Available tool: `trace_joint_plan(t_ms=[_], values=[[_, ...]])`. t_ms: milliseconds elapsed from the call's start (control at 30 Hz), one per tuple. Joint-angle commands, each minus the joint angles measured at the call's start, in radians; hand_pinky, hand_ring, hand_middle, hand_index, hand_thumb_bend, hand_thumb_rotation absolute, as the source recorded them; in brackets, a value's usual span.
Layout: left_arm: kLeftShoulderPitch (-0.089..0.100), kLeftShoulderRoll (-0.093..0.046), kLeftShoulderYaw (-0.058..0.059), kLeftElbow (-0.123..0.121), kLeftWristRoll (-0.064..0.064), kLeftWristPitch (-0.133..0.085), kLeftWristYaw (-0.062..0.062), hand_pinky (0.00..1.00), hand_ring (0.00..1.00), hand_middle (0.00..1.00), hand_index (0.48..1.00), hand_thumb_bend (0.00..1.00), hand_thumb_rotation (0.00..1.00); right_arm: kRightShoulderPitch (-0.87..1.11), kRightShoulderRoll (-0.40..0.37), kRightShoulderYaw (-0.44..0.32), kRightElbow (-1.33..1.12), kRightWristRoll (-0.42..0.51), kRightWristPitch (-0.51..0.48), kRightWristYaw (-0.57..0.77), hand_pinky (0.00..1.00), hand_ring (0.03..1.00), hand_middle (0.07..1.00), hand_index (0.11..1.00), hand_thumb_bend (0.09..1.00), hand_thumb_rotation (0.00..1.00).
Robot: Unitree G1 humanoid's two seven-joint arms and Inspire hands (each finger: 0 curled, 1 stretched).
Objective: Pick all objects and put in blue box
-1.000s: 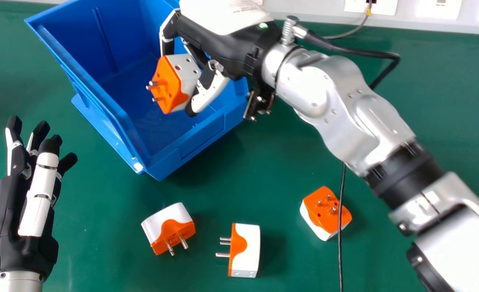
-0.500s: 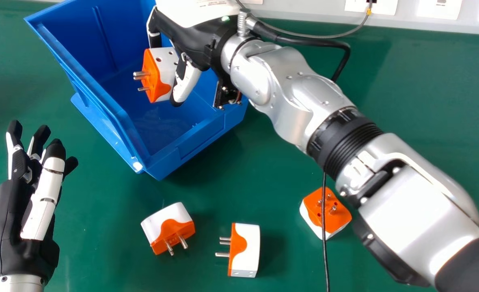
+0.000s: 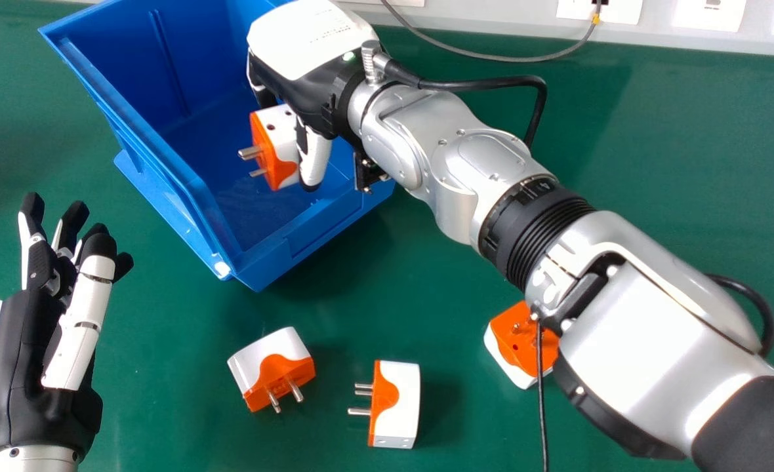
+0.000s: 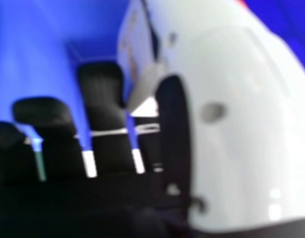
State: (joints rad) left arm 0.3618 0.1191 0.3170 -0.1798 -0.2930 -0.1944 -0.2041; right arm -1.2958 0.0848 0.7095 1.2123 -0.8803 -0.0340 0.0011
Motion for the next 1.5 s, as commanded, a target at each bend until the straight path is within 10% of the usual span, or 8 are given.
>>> trace_joint_plan(t_ms=[0,533,867,1467], values=[[0.007,-0.004,-0.003,-0.030,-0.006,-0.002,0.001,0.89,0.96,0.99,0.981,0.36,0.60,-0.044,-0.010,0.013,-0.011,-0.017,0.013,-0.045,0.13,0.202,0.333,0.467,0.481,0.04],[-0.009,0.000,-0.001,-0.010,-0.005,-0.008,-0.013,0.90,0.97,1.00,0.990,0.37,0.62,0.006,-0.011,0.001,-0.003,0.020,0.047,-0.089,0.26,0.383,0.429,0.479,0.503,0.01],[-0.014,0.001,-0.001,-0.004,-0.004,-0.013,-0.020,0.93,0.99,1.00,0.999,0.36,0.63,0.024,-0.014,0.004,-0.005,0.022,0.060,-0.103,0.78,0.908,0.934,0.906,0.600,0.73],[-0.024,0.005,-0.005,0.009,0.011,-0.023,-0.018,0.94,1.00,1.00,1.000,0.36,0.64,0.043,-0.022,0.007,-0.008,0.022,0.060,-0.135,0.86,0.978,1.000,0.962,0.625,0.83]])
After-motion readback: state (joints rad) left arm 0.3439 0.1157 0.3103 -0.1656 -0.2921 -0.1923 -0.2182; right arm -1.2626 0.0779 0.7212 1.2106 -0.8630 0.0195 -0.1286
